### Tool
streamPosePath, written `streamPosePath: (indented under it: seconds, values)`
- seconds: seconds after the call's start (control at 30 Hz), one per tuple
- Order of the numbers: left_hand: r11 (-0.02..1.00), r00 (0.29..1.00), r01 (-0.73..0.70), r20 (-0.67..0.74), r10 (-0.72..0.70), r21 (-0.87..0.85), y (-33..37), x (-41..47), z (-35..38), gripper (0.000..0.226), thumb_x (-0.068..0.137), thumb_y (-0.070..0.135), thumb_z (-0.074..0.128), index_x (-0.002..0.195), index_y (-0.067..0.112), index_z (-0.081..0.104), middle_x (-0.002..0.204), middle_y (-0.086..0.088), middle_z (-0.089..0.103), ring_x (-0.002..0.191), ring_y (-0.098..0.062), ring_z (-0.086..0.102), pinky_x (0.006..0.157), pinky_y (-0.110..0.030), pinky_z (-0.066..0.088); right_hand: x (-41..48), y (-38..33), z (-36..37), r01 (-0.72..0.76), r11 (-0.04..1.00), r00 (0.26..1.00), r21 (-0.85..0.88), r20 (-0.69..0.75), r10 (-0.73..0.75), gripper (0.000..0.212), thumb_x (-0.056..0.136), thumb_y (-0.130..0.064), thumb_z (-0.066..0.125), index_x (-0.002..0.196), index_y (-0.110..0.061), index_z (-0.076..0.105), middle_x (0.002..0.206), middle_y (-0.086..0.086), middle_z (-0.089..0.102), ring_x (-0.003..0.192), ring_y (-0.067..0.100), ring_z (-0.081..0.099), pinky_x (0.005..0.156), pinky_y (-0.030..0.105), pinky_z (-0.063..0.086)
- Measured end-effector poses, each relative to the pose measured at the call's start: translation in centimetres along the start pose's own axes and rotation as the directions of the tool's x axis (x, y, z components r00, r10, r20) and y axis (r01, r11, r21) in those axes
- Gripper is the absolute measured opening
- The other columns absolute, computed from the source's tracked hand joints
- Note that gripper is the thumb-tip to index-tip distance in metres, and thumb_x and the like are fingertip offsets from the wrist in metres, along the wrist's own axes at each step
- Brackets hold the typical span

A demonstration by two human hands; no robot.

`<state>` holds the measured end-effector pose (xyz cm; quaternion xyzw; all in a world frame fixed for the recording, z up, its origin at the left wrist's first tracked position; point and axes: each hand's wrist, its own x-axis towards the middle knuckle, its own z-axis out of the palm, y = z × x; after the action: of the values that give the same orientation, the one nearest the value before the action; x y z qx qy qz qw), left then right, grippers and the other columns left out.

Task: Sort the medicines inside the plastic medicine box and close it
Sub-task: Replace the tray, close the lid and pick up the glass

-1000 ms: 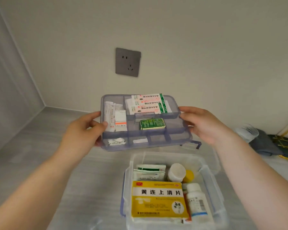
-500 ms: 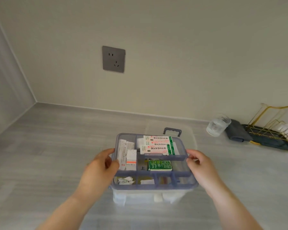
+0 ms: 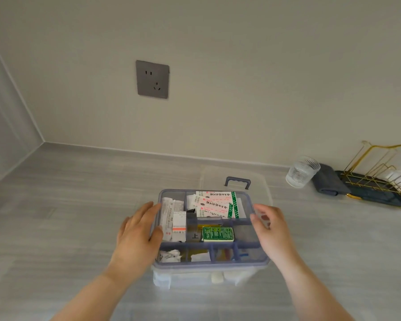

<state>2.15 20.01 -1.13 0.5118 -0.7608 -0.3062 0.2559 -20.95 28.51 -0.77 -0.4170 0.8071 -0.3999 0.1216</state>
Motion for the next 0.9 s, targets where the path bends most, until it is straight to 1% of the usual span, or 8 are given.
streamPosePath:
  seconds: [0.1,0.17,0.23,0.4,0.5,0.57,0.7,0.9]
  values:
    - [0.999,1.0,-0.023,-0.009,0.023,-0.043,0.3,1.4,-0.4,0.046,0.088,0.012,0.046,0.133,0.014,0.033,0.147,-0.006,0.03,0.134,-0.023,0.027,0.111,-0.033,0.019,3.1,-0.7,-1.2,0.026,0.998,0.998,0.053,-0.053,-0.023,0.024,0.085,-0.009,0.054,0.108,-0.003,0.058,0.115,0.017,0.058,0.098,0.021,0.052,0.083,0.023,0.034]
    - [0.998,0.998,-0.062,-0.013,0.061,-0.032,0.7,2.4,-0.4,0.045,0.089,0.016,0.045,0.133,0.015,0.033,0.147,-0.005,0.031,0.134,-0.021,0.027,0.111,-0.031,0.02,5.7,-1.0,-1.6,0.042,0.999,0.998,-0.014,-0.041,-0.043,0.023,0.086,-0.007,0.051,0.107,-0.005,0.059,0.117,0.016,0.06,0.103,0.024,0.053,0.085,0.026,0.037]
    - [0.994,0.994,-0.111,0.005,0.111,-0.001,1.1,3.3,0.2,0.044,0.09,0.021,0.044,0.133,0.017,0.034,0.147,-0.002,0.031,0.134,-0.018,0.027,0.111,-0.029,0.019,8.2,-0.7,-1.3,0.028,0.988,0.999,-0.155,0.048,-0.021,0.027,0.086,-0.007,0.048,0.111,-0.006,0.058,0.124,0.014,0.058,0.114,0.03,0.049,0.094,0.034,0.038]
    - [0.982,0.983,-0.181,0.051,0.178,0.058,0.7,4.2,1.9,0.043,0.091,0.03,0.038,0.133,0.024,0.031,0.146,0.011,0.025,0.134,-0.002,0.012,0.107,-0.02,0.006,12.7,1.1,1.2,0.101,0.891,0.95,-0.443,0.308,0.045,0.04,0.088,-0.005,0.041,0.127,-0.011,0.044,0.141,0.012,0.042,0.126,0.033,0.037,0.104,0.038,0.031]
    - [0.98,0.981,-0.186,0.062,0.182,0.067,0.1,4.4,2.2,0.045,0.091,0.034,0.037,0.134,0.028,0.028,0.134,0.024,0.015,0.124,0.007,0.004,0.106,-0.019,0.004,14.6,1.5,2.9,0.172,0.826,0.924,-0.537,0.378,0.053,0.053,0.087,-0.001,0.036,0.137,-0.016,0.028,0.15,0.005,0.027,0.133,0.03,0.026,0.109,0.037,0.024]
    - [0.979,0.98,-0.192,0.063,0.187,0.071,-0.1,4.5,2.3,0.045,0.09,0.032,0.039,0.134,0.028,0.028,0.132,0.025,0.012,0.126,0.007,0.004,0.108,-0.019,0.004,15.6,1.7,3.9,0.202,0.782,0.914,-0.589,0.401,0.066,0.055,0.086,0.0,0.035,0.138,-0.017,0.025,0.15,0.006,0.028,0.134,0.028,0.026,0.109,0.037,0.023]
    - [0.974,0.975,-0.217,0.053,0.214,0.057,-0.3,4.6,2.3,0.044,0.09,0.03,0.043,0.133,0.025,0.032,0.133,0.023,0.013,0.13,0.004,0.004,0.109,-0.019,0.007,16.5,2.2,5.2,0.194,0.741,0.899,-0.643,0.418,0.128,0.045,0.083,0.001,0.035,0.126,-0.013,0.042,0.133,0.013,0.048,0.12,0.031,0.041,0.1,0.038,0.031]
    - [0.965,0.96,-0.25,0.151,0.236,0.077,-0.3,4.8,2.1,0.053,0.079,0.037,0.029,0.132,0.031,0.028,0.134,0.027,0.001,0.129,0.006,-0.009,0.108,-0.017,0.001,17.2,2.1,5.2,0.244,0.698,0.905,-0.674,0.416,0.085,0.034,0.082,0.004,0.035,0.106,-0.008,0.057,0.115,0.016,0.061,0.103,0.032,0.056,0.083,0.033,0.043]
